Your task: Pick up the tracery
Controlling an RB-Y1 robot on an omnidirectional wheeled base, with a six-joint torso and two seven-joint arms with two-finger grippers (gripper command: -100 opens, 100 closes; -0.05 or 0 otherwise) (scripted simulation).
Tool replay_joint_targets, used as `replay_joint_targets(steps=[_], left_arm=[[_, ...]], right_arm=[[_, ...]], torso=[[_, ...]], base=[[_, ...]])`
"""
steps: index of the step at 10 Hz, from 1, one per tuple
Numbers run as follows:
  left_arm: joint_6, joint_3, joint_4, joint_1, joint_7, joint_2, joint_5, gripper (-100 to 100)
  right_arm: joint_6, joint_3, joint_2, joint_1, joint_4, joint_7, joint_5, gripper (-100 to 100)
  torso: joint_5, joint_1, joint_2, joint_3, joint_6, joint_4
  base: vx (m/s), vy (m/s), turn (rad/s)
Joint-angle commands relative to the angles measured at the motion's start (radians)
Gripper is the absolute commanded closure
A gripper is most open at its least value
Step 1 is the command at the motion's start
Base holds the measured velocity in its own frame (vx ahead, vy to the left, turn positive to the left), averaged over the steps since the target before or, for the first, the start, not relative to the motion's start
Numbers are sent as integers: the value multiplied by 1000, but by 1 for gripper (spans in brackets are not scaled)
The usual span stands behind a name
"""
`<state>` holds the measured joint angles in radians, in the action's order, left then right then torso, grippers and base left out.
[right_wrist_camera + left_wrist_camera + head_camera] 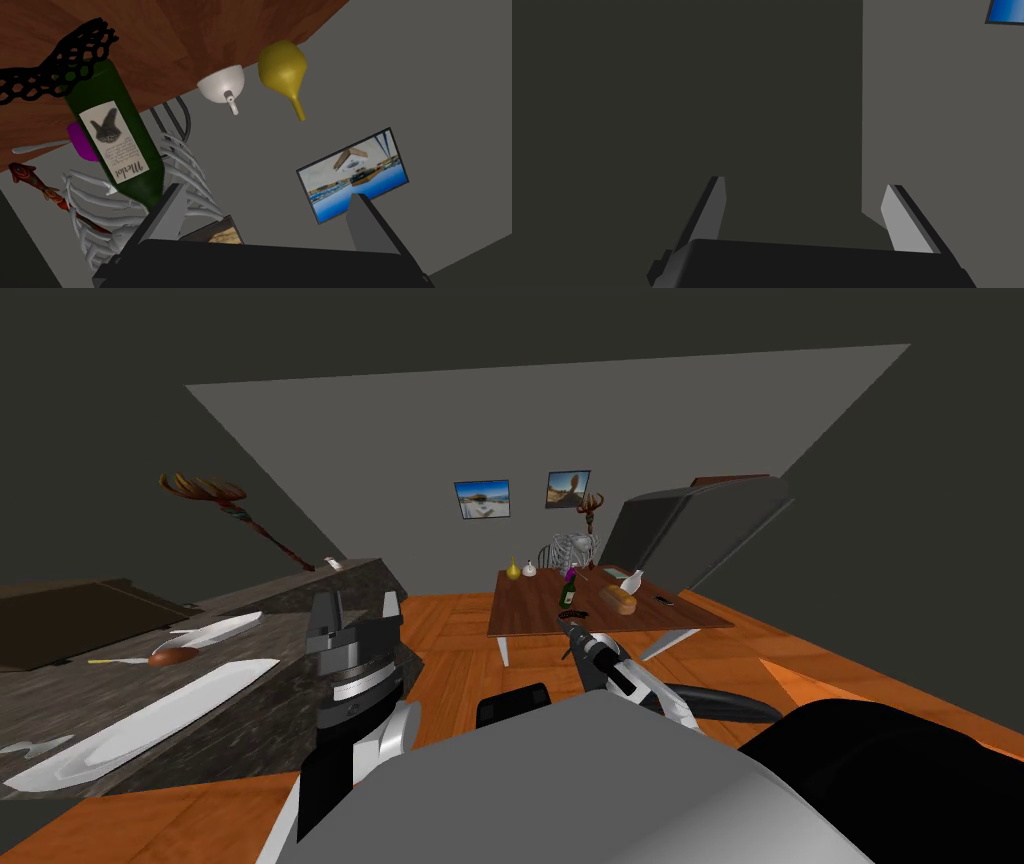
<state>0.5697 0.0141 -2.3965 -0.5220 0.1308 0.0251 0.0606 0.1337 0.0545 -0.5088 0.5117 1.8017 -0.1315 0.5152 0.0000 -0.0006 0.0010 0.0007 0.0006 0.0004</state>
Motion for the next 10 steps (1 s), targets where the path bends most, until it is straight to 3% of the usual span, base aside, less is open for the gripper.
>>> replay_joint_targets(steps=[1,2,6,7,9,10], left_arm=[[0,0,0,0,0,0,0,0],[0,0,0,0,0,0,0,0],[0,0,0,0,0,0,0,0],[0,0,0,0,0,0,0,0],[0,0,0,0,0,0,0,0],[0,0,0,0,0,0,0,0]], right_arm=[[-36,7,-33,-3,-50,-21,50,-100],[-36,7,-33,-3,-53,-21,65,-100],[-85,22,-86,-7,-147,-54,170,-100],[-107,32,-110,-8,-195,-71,207,-100],[-107,32,-110,-8,-195,-71,223,-100],[-129,42,-133,-9,-242,-86,270,-100]], torso=[[0,0,0,0,0,0],[0,0,0,0,0,0],[0,0,-1,-1,0,0],[0,0,-1,0,0,0],[0,0,-1,0,0,0],[0,0,-1,0,0,0]], base=[[-9,24,177],[-7,16,118],[-5,18,145],[-4,19,221],[-3,10,28],[-2,18,197]])
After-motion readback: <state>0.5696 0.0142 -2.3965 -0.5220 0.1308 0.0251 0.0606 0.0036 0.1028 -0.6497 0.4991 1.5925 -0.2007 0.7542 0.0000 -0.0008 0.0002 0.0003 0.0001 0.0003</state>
